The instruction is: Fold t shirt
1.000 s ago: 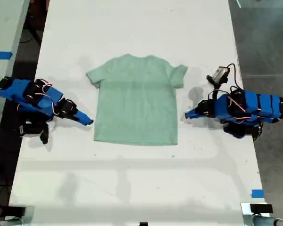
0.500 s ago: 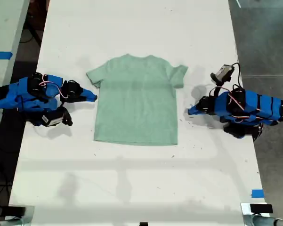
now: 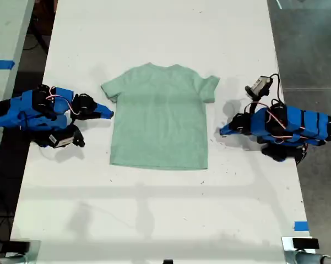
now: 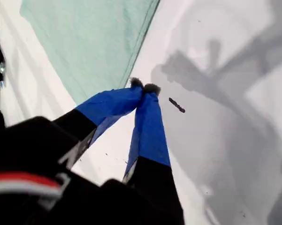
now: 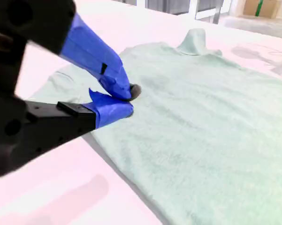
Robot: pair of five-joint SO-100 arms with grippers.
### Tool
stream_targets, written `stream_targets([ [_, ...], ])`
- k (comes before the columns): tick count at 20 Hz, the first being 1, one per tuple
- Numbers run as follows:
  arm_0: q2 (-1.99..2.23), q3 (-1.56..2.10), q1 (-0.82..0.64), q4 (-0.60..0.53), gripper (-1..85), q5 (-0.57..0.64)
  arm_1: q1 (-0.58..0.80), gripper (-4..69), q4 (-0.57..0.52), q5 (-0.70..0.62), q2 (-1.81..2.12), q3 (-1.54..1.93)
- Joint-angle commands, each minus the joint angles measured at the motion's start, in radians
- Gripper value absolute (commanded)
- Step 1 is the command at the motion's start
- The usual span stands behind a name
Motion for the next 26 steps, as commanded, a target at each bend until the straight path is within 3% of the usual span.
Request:
stream_targets([
  [1, 0.008, 0.005, -0.017, -0.014, 0.0, -0.003, 0.011, 0.4, -0.006, -0.044, -0.144, -0.233],
  [3, 0.008, 0.005, -0.018, -0.014, 0.0, -0.003, 0.061, 2.1, 0.069, -0.129, -0.514, -0.595],
  [4, 0.008, 0.005, -0.018, -0.014, 0.0, -0.003, 0.086, 6.5, 0.12, -0.178, -0.683, -0.787],
  [6, 0.008, 0.005, -0.012, -0.012, 0.0, -0.003, 0.179, 23.1, 0.249, -0.282, -0.925, -1.123],
  [7, 0.008, 0.005, -0.011, -0.011, 0.0, -0.003, 0.233, 26.6, 0.301, -0.336, -1.011, -1.255],
  [10, 0.008, 0.003, -0.009, -0.011, 0.0, -0.003, 0.411, 29.0, 0.351, -0.451, -1.134, -1.413],
  [12, 0.008, 0.003, -0.009, -0.011, 0.0, -0.003, 0.551, 28.4, 0.311, -0.518, -1.16, -1.401],
  [16, 0.008, 0.003, -0.009, -0.009, 0.0, -0.003, 0.724, 26.0, 0.121, -0.603, -1.227, -1.312],
  [21, 0.008, 0.003, -0.008, -0.009, 0.0, -0.003, 0.762, 25.5, -0.104, -0.647, -1.529, -1.318],
  [26, 0.008, 0.003, -0.006, -0.008, 0.0, -0.003, 0.782, 25.4, -0.215, -0.65, -1.799, -1.328],
])
